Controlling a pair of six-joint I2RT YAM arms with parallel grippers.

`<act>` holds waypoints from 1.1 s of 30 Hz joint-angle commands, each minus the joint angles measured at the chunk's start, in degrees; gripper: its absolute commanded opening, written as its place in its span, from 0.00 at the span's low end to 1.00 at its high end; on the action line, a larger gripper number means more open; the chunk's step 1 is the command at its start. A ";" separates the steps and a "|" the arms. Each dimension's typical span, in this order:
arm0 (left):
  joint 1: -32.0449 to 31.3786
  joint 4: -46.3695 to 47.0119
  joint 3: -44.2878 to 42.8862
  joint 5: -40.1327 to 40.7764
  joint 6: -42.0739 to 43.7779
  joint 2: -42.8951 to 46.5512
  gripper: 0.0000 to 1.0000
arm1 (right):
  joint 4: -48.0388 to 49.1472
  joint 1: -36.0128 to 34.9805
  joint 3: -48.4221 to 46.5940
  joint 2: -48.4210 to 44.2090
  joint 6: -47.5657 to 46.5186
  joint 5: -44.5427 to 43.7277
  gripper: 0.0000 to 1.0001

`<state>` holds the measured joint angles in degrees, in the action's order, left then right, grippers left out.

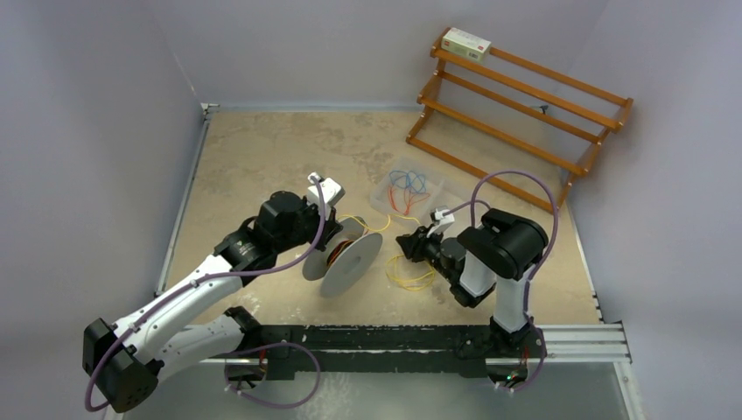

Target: Wrap the cables

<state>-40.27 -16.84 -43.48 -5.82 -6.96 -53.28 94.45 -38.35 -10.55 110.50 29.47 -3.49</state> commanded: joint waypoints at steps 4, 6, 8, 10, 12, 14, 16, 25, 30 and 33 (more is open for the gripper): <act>-0.01 3.09 -0.11 0.03 -0.82 2.03 0.00 | 22.18 -0.41 1.17 0.47 -1.76 1.57 0.10; -0.07 3.29 -0.06 0.95 -0.99 2.71 0.00 | 21.67 -0.43 2.27 -1.31 -1.71 1.62 0.02; -0.06 3.66 -0.12 2.33 -1.38 3.93 0.00 | 20.00 -0.48 3.47 -3.96 -1.32 1.87 0.00; -0.06 3.91 -0.48 4.09 -1.68 5.27 0.00 | 15.90 -0.42 4.28 -7.86 -1.09 1.98 0.00; -0.05 3.27 -1.81 6.73 -1.89 6.68 0.00 | 9.63 -0.41 4.56 -13.25 -1.52 1.43 0.00; -0.07 2.10 -3.56 9.60 -2.18 7.83 0.00 | 1.37 -0.41 4.00 -19.97 -2.41 0.86 0.00; -0.07 -0.10 -5.79 11.54 -2.12 8.51 0.00 | -9.09 -0.41 2.56 -27.18 -3.78 0.91 0.00; -0.06 -8.77 -12.88 8.39 -0.43 10.04 0.00 | -45.77 1.90 -5.34 -52.37 -6.39 -4.78 0.00; 0.00 -12.42 -15.19 7.02 -0.01 13.05 0.00 | -58.55 9.14 -10.37 -58.46 -5.81 -3.59 0.00; -0.04 -14.31 -16.67 7.84 0.56 14.70 0.00 | -62.40 12.02 -11.70 -58.87 -5.63 -3.22 0.00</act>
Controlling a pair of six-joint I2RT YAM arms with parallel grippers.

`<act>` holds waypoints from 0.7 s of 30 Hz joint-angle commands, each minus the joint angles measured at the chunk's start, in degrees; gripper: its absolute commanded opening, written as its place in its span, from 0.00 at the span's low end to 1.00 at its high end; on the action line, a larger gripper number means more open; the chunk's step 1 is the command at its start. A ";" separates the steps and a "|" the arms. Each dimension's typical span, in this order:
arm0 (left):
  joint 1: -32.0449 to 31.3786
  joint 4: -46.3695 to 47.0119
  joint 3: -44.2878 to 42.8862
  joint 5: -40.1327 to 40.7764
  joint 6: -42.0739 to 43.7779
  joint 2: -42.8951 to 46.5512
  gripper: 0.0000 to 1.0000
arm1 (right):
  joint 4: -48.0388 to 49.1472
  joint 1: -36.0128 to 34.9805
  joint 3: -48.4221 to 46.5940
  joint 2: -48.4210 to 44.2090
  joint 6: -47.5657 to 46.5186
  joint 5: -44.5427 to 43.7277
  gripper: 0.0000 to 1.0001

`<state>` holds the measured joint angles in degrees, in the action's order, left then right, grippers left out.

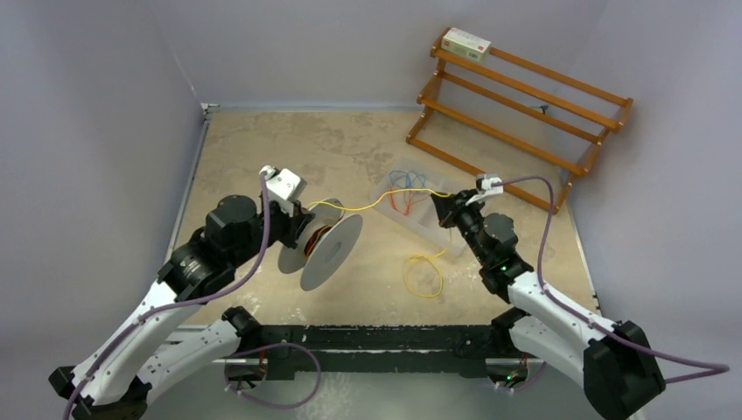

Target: Wrap the cables

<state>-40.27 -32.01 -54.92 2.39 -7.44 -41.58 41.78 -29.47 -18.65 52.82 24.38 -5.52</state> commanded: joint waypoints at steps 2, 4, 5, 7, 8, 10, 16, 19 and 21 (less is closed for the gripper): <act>-0.05 0.03 -6.10 -0.26 1.15 3.57 0.00 | -10.62 4.97 -3.90 -0.68 0.18 -0.24 0.00; -0.07 -0.23 -6.78 -0.67 1.11 4.11 0.00 | -10.66 6.28 -3.97 0.46 1.26 1.39 0.00; -0.02 -0.31 -7.05 -1.00 1.11 4.42 0.00 | -10.50 6.69 -4.03 1.16 1.72 2.26 0.00; -0.07 -0.28 -7.41 -1.56 1.16 4.94 0.00 | -9.99 7.06 -4.03 3.02 2.17 3.52 0.00; 0.01 -0.30 -7.66 -1.71 1.26 5.20 0.00 | -9.49 7.06 -3.88 3.65 2.43 3.82 0.00; 0.00 -0.27 -8.19 -2.32 1.18 5.72 0.00 | -8.48 7.23 -3.35 5.15 2.88 4.34 0.00; -0.06 1.75 -9.83 -3.91 -0.73 7.02 0.00 | -3.83 7.59 -0.84 9.84 5.48 7.41 0.00; -0.03 5.28 -9.49 -4.93 -3.82 7.88 0.00 | -1.20 7.61 0.24 13.09 6.68 9.44 0.00; -0.05 8.23 -8.67 -5.76 -5.90 8.32 0.00 | -0.44 7.59 0.43 14.82 6.03 11.02 0.00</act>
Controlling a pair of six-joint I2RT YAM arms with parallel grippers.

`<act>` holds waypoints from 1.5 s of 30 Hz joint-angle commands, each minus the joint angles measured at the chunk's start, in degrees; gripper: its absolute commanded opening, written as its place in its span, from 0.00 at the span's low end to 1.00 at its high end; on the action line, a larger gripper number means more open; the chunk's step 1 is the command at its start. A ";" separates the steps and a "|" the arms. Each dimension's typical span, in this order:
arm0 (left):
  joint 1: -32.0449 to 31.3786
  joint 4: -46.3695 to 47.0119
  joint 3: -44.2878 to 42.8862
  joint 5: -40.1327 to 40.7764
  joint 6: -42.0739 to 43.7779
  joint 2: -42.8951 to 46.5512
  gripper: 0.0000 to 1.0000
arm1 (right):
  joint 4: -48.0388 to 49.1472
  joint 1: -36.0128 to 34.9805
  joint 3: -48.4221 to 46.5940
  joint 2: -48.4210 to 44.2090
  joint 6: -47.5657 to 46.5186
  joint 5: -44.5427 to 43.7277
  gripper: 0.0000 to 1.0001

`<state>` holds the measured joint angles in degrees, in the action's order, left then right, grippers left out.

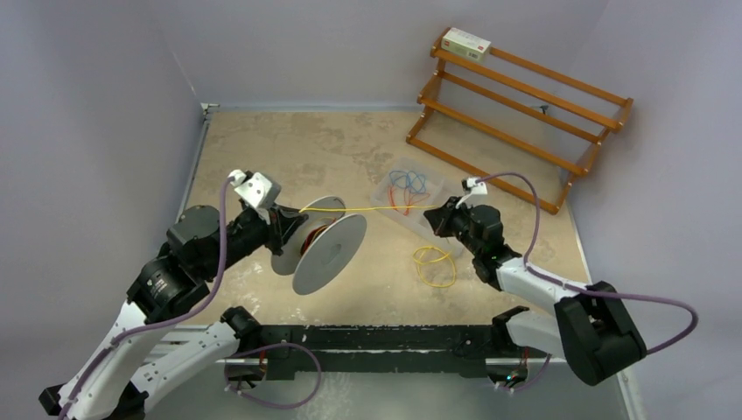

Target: Wrap the cables

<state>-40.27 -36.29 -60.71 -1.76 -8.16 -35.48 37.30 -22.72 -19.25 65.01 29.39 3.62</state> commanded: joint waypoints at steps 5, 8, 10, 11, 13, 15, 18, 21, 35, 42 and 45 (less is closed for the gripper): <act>0.00 19.22 -0.40 0.97 -10.45 2.91 0.00 | 11.68 0.71 4.39 4.41 2.53 3.04 0.00; -0.05 25.21 1.86 3.86 -14.92 3.72 0.00 | 16.24 -0.19 6.45 5.81 4.51 4.21 0.00; -0.01 27.89 2.67 5.92 -16.79 3.68 0.00 | 17.77 -2.37 6.81 7.12 5.32 3.88 0.00; -0.01 29.04 3.05 7.00 -17.72 3.55 0.00 | 18.20 -4.19 6.58 7.85 5.59 2.97 0.00; -0.02 31.52 3.94 9.41 -19.22 3.71 0.00 | 19.24 -7.82 5.98 9.24 6.05 1.07 0.00; -0.03 33.52 4.68 12.76 -20.82 3.80 0.00 | 21.45 -10.14 5.80 10.63 7.16 0.37 0.00; -0.03 35.36 5.47 18.06 -22.02 3.72 0.00 | 23.72 -12.95 4.96 13.49 8.44 0.25 0.00; -0.04 36.76 6.65 24.27 -23.12 3.58 0.00 | 24.93 -17.03 3.34 16.84 9.09 -0.56 0.00; -0.06 38.49 12.64 49.31 -21.59 3.10 0.00 | 17.63 -35.67 -4.87 19.21 7.95 -5.99 0.00; -0.05 36.43 12.84 57.11 -18.91 -0.60 0.00 | 9.83 -42.31 -9.42 14.29 4.55 -5.54 0.00; 0.01 34.82 12.45 59.37 -18.62 -2.74 0.00 | 7.05 -44.06 -11.31 12.70 3.09 -3.71 0.00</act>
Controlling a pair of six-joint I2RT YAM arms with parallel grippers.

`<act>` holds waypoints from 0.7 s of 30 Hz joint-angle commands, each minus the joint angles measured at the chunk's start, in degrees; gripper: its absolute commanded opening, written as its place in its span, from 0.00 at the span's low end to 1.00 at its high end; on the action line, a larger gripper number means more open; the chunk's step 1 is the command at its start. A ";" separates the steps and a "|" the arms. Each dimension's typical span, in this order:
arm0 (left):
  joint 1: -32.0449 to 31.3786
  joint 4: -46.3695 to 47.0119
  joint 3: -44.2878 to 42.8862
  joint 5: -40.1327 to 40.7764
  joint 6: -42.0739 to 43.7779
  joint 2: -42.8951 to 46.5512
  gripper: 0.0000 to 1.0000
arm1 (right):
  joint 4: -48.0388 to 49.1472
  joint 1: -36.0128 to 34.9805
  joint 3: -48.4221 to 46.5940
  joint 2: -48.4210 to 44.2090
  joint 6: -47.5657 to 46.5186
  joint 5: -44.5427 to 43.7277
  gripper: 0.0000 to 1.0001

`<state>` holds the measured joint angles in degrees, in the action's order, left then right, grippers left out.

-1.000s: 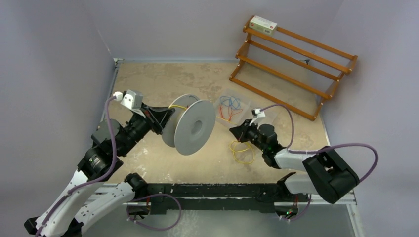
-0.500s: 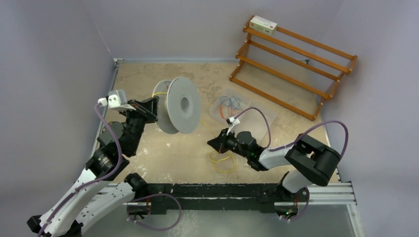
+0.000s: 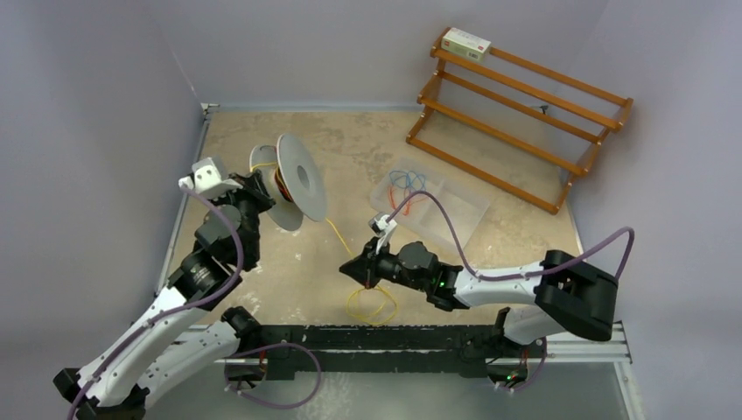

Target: Wrap the cables

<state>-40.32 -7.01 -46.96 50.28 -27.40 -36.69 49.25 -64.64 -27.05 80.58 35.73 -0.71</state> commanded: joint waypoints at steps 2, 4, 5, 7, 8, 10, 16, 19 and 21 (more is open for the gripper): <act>0.00 4.18 -1.85 8.56 0.93 -3.13 0.00 | -8.35 -3.49 -5.86 -3.73 -5.05 0.74 0.00; -0.01 2.86 -2.54 9.90 1.41 -4.75 0.00 | -11.90 -4.93 -8.30 -4.36 -6.79 0.40 0.00; 0.00 2.31 -2.78 10.37 1.63 -5.43 0.00 | -13.61 -5.62 -9.62 -4.64 -7.53 0.13 0.00; 0.00 1.27 -3.32 10.97 2.43 -7.10 0.00 | -16.90 -6.68 -12.04 -5.17 -9.16 -0.45 0.00; 0.03 0.52 -3.67 11.19 2.74 -7.83 0.00 | -18.39 -7.03 -13.12 -5.52 -9.78 -0.62 0.00; 0.01 -0.60 -3.92 11.47 3.97 -9.24 0.00 | -21.57 -7.40 -15.83 -6.26 -11.07 -1.22 0.00; 0.02 -4.64 -4.39 8.82 4.79 -11.87 0.00 | -33.07 -7.43 -24.01 -7.48 -15.33 -5.07 0.00; 0.00 -6.20 -4.29 6.10 5.17 -12.03 0.00 | -39.86 -7.43 -27.86 -6.75 -17.66 -6.29 0.00; 0.04 -7.50 -4.17 3.47 5.66 -12.06 0.00 | -42.40 -7.43 -30.93 -6.34 -20.37 -7.84 0.00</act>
<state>-40.32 -15.18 -47.79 56.47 -23.38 -49.30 14.46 -71.68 -51.55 74.96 21.32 -5.04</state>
